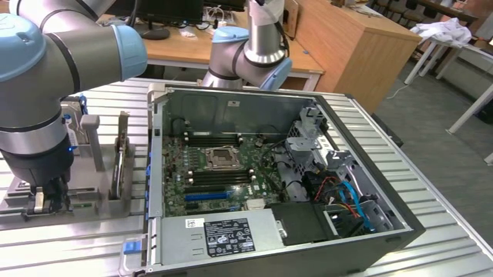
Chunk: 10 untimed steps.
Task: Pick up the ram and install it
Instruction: 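Pick up the ram and move it above insertion slot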
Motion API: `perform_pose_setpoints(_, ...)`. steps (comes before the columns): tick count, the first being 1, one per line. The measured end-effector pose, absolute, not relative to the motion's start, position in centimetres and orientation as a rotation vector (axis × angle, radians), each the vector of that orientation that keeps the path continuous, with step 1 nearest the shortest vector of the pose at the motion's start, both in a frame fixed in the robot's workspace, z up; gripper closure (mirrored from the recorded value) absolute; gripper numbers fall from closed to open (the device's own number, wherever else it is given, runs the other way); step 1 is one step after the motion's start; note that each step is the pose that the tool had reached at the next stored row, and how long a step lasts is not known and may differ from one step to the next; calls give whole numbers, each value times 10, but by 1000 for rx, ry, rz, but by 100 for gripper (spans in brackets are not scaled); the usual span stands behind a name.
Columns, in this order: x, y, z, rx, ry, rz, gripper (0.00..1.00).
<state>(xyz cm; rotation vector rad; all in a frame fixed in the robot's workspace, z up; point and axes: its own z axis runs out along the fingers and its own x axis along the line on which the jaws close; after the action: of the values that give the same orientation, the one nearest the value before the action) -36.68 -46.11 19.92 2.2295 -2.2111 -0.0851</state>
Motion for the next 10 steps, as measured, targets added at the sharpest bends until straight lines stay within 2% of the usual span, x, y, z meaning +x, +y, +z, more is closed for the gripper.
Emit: perform_pose_setpoints(10, -367, -461, 206, 2230, -2211, -85, 88)
